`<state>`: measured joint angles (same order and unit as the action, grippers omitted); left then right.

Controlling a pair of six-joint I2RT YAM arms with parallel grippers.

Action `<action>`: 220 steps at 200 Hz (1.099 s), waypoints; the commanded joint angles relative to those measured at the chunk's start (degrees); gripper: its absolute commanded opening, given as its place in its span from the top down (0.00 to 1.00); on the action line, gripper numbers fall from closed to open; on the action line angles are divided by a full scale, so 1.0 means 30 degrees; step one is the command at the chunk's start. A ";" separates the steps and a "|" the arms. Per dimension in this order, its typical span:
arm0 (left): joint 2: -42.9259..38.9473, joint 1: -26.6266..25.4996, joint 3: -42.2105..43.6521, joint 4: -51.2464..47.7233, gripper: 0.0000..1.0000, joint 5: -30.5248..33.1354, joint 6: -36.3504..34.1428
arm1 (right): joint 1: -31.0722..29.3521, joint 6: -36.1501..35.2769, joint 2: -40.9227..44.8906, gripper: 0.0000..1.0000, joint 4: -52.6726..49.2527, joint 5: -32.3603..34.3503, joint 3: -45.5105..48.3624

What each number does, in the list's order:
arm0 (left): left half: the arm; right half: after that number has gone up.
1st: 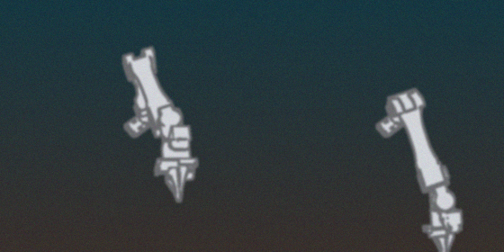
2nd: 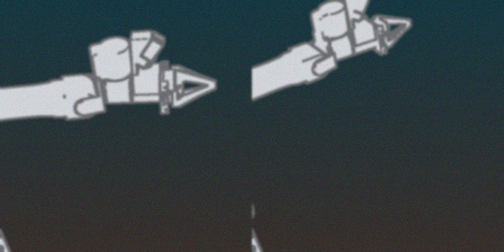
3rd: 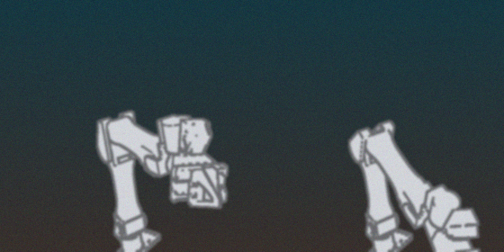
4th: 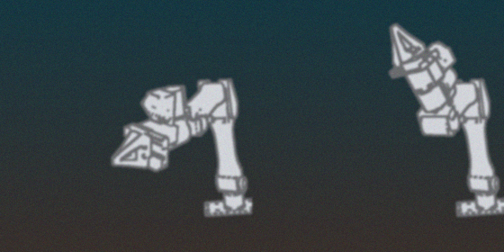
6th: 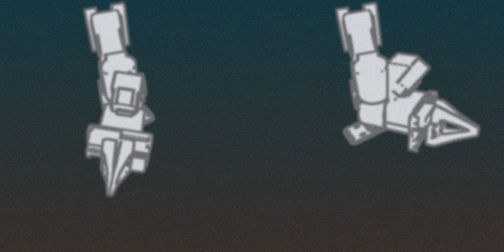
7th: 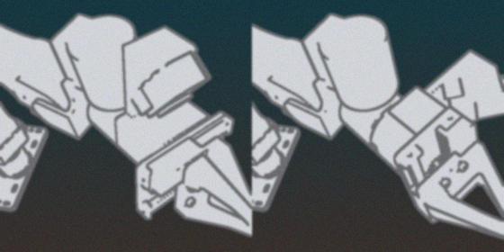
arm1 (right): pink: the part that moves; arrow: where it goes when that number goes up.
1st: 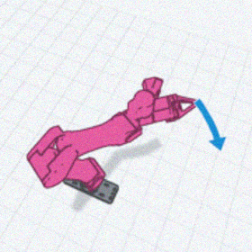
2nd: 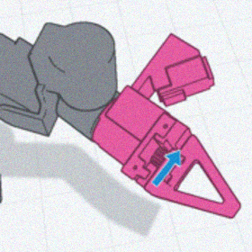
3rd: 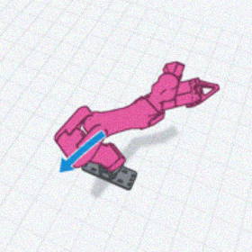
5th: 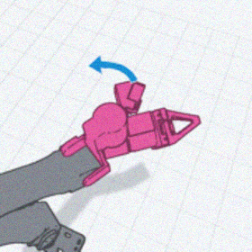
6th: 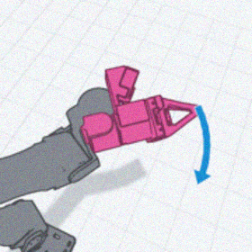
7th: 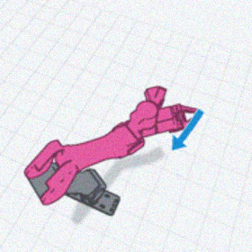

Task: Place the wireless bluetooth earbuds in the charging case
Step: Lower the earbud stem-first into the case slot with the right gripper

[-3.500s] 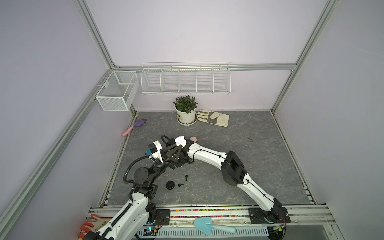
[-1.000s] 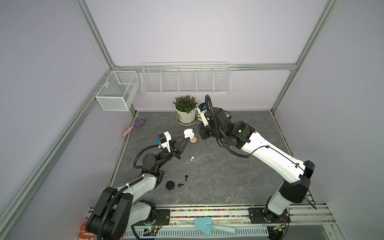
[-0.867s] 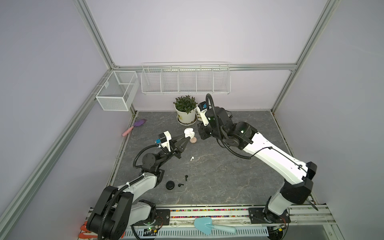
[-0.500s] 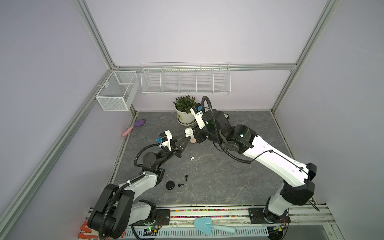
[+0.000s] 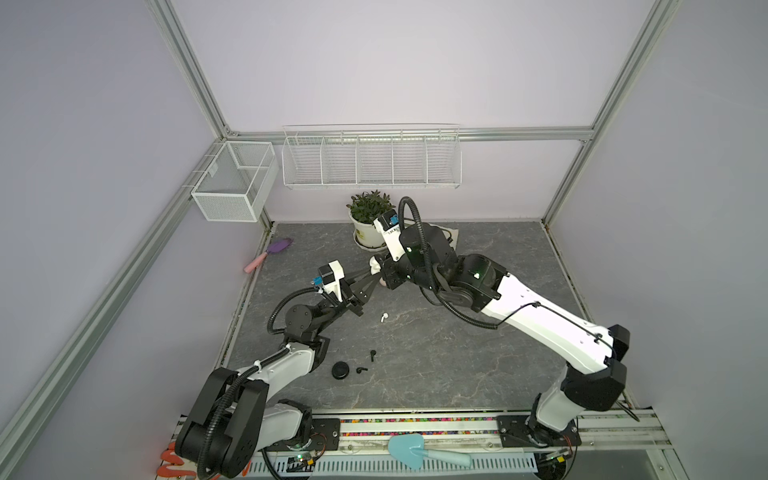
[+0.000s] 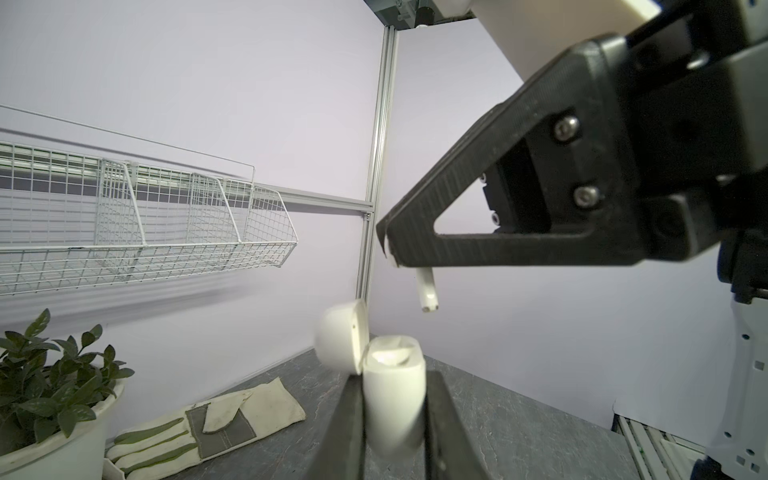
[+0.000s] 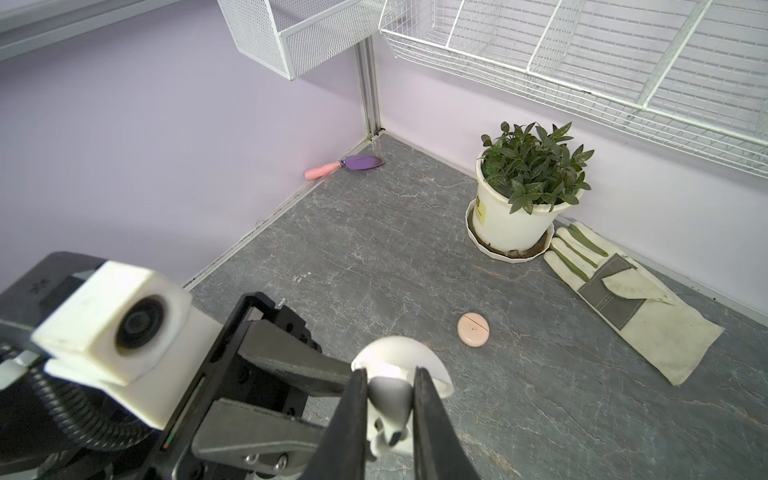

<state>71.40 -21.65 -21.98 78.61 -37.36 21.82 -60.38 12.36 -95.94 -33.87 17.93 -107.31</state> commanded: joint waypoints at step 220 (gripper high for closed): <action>-0.0827 -0.0031 -0.0087 0.0838 1.00 0.0397 -0.0013 | -0.0099 0.0101 -0.0363 0.82 0.0909 -0.0088 0.0860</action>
<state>70.26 -21.65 -21.98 78.81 -37.01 21.82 -60.49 12.43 -96.66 -32.23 17.96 -106.10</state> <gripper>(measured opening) 0.190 0.184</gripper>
